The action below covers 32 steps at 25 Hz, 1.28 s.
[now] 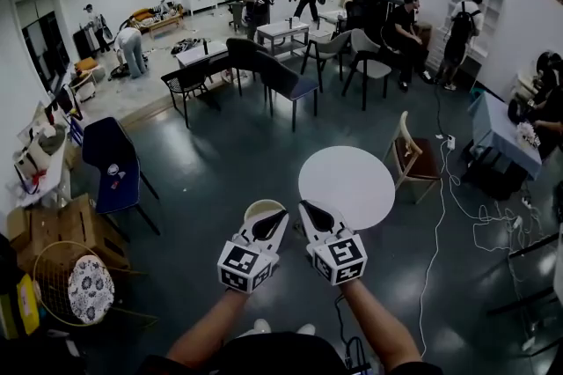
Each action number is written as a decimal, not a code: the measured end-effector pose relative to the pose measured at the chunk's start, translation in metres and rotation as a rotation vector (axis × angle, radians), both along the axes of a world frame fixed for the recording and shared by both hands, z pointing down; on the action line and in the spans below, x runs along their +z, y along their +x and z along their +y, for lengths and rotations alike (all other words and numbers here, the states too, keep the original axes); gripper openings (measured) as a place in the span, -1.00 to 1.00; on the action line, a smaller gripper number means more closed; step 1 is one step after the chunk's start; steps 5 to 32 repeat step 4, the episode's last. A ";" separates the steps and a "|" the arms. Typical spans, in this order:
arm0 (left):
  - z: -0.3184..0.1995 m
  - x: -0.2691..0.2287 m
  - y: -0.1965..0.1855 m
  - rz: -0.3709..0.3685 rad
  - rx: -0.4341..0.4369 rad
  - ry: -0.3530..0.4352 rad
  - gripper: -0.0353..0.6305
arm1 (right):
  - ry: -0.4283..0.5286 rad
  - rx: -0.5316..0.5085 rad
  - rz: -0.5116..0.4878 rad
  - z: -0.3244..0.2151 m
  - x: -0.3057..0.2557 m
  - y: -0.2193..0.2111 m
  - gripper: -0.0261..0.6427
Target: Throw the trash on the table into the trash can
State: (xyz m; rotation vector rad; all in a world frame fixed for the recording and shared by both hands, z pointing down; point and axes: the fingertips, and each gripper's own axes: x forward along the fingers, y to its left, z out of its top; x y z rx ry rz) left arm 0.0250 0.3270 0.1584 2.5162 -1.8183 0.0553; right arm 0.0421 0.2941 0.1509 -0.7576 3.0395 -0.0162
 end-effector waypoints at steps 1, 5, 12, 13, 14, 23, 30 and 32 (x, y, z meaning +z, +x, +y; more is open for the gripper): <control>0.000 0.000 0.000 -0.003 0.002 -0.002 -0.85 | 0.000 0.002 -0.001 0.000 0.000 0.000 -0.87; 0.003 0.003 -0.001 -0.002 0.007 -0.012 -0.85 | 0.001 0.007 -0.003 0.002 0.000 -0.001 -0.87; 0.003 0.003 -0.001 -0.002 0.007 -0.012 -0.85 | 0.001 0.007 -0.003 0.002 0.000 -0.001 -0.87; 0.003 0.003 -0.001 -0.002 0.007 -0.012 -0.85 | 0.001 0.007 -0.003 0.002 0.000 -0.001 -0.87; 0.003 0.003 -0.001 -0.002 0.007 -0.012 -0.85 | 0.001 0.007 -0.003 0.002 0.000 -0.001 -0.87; 0.003 0.003 -0.001 -0.002 0.007 -0.012 -0.85 | 0.001 0.007 -0.003 0.002 0.000 -0.001 -0.87; 0.003 0.003 -0.001 -0.002 0.007 -0.012 -0.85 | 0.001 0.007 -0.003 0.002 0.000 -0.001 -0.87; 0.003 0.003 -0.001 -0.002 0.007 -0.012 -0.85 | 0.001 0.007 -0.003 0.002 0.000 -0.001 -0.87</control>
